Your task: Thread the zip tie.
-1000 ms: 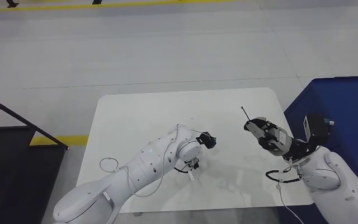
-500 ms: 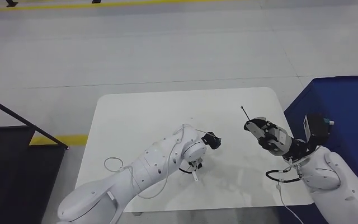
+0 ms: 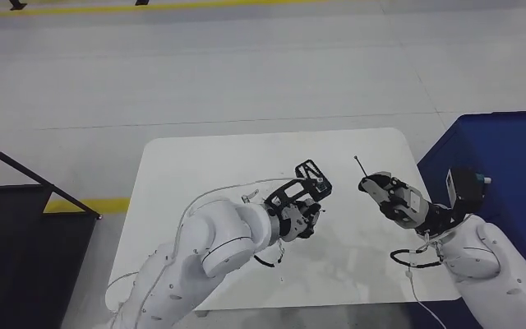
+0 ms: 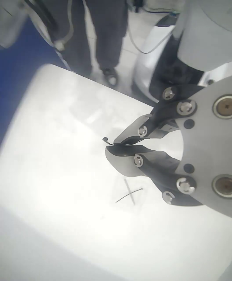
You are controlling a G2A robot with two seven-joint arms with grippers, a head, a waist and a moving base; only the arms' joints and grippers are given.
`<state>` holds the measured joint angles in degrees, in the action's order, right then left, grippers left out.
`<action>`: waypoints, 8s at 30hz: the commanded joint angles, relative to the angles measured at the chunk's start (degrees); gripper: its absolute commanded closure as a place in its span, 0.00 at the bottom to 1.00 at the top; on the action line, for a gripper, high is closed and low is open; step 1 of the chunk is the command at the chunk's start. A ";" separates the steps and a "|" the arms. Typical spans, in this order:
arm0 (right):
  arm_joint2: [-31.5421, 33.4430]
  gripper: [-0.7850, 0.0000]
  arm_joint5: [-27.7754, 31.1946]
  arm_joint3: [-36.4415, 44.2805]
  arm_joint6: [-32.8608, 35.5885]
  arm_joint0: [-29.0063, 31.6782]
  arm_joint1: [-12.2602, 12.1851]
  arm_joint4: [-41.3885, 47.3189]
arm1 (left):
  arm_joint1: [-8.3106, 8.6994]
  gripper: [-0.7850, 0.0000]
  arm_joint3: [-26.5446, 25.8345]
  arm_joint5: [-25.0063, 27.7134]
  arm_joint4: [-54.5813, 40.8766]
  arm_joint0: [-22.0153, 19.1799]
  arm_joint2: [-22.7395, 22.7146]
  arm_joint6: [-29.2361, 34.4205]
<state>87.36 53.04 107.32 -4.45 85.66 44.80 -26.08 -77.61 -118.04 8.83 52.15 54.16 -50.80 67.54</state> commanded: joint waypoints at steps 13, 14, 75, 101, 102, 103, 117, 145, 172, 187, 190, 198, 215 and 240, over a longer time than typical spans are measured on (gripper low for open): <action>-4.00 1.00 4.22 -6.37 20.01 4.42 -1.90 24.85 | 0.36 1.00 -7.25 -0.35 2.46 9.10 -3.68 -26.92; -4.05 1.00 4.10 -6.71 23.22 4.60 -2.28 27.83 | 0.45 1.00 -7.63 -0.21 3.04 10.22 -4.33 -29.82; -6.24 1.00 4.96 -5.56 35.04 3.25 -2.63 34.32 | 0.04 1.00 -2.24 0.21 0.12 11.56 -5.15 -37.39; -6.24 1.00 4.96 -5.56 35.04 3.25 -2.63 34.32 | -0.31 1.00 0.74 -0.24 -0.66 9.78 -4.29 -36.12; -6.24 1.00 4.96 -5.56 35.04 3.25 -2.63 34.32 | -0.31 1.00 0.84 -0.33 -1.14 9.82 -4.39 -35.76; -6.24 1.00 4.96 -5.56 35.04 3.25 -2.63 34.32 | -0.31 1.00 0.92 -0.48 -1.85 9.87 -4.49 -35.29; -3.80 1.00 4.92 -3.86 28.16 4.56 -1.52 31.64 | -0.44 1.00 2.13 -2.54 -14.00 9.31 -6.70 -31.33; -0.13 1.00 3.99 -1.77 18.25 7.01 0.78 9.49 | -1.52 1.00 9.02 -12.74 -38.88 7.07 -6.10 -25.81; 0.24 1.00 4.96 -0.15 8.96 8.50 2.86 -3.13 | -1.34 1.00 9.28 -13.45 -47.51 7.29 -11.60 -36.08; -1.36 1.00 4.96 -0.37 13.19 8.38 2.17 4.99 | -0.24 1.00 3.74 -9.09 -32.79 13.71 -10.54 -40.57; -1.36 1.00 4.96 -0.37 13.19 8.38 2.17 4.99 | -0.12 1.00 3.35 -9.29 -32.44 14.52 -10.57 -40.39; -1.36 1.00 4.96 -0.37 13.19 8.38 2.17 4.99 | -0.07 1.00 3.28 -9.20 -30.27 14.49 -9.62 -40.67; -1.36 1.00 4.96 -0.37 13.19 8.38 2.17 4.99 | -0.01 1.00 2.89 -9.18 -31.08 14.78 -9.58 -40.80; -1.36 1.00 4.96 -0.37 13.19 8.38 2.17 4.99 | -0.09 1.00 3.99 -9.42 -29.86 13.86 -8.31 -41.11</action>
<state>86.00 58.00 106.96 8.74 94.04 46.97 -21.09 -77.71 -114.02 -0.58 22.18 68.02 -59.19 26.33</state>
